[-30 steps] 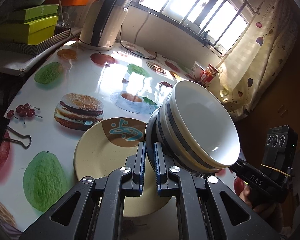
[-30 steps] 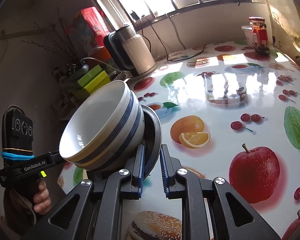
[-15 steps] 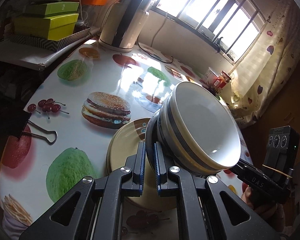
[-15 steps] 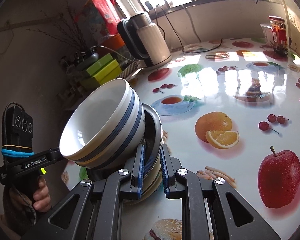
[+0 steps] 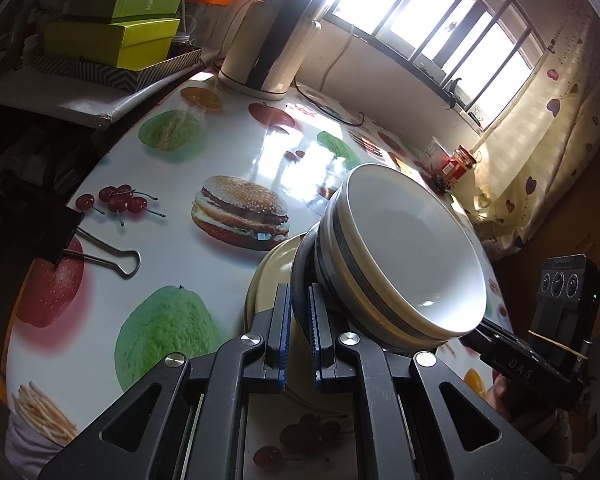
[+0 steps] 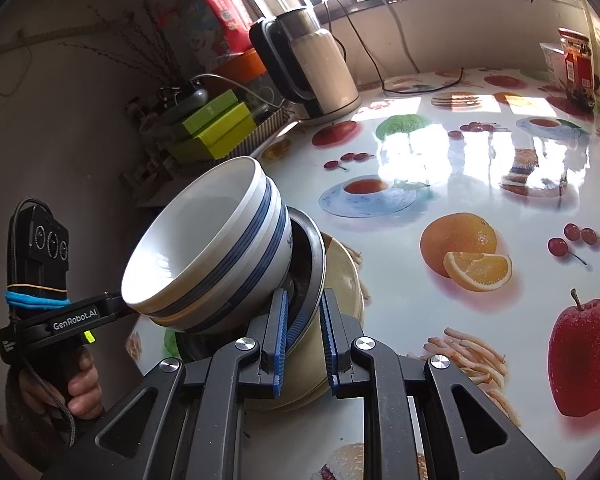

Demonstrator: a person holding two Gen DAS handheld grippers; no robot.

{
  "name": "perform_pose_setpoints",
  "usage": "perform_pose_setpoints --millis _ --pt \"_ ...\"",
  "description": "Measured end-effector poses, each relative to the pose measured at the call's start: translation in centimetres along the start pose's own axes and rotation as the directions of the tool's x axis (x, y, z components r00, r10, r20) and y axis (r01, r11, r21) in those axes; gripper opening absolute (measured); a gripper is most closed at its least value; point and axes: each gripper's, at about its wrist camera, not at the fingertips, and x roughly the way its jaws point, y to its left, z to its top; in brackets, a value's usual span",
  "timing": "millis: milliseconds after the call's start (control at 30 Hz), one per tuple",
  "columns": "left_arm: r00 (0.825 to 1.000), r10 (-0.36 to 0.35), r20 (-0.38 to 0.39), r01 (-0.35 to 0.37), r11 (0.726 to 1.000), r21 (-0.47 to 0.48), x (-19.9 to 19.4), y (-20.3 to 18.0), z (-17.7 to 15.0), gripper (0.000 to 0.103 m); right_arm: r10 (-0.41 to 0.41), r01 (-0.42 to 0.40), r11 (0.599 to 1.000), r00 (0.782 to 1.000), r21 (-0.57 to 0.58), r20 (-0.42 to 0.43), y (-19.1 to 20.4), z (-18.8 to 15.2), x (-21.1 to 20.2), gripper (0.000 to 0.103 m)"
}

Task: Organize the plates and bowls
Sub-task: 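Move the bowl stack over the cream plates and lower it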

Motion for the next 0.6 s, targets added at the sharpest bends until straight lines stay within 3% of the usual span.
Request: perform_pose_setpoints --millis 600 --pt "1.000 -0.003 0.002 0.003 1.000 -0.018 -0.13 0.45 -0.21 0.007 -0.002 0.002 1.000 1.000 0.001 -0.003 0.05 0.18 0.10 0.018"
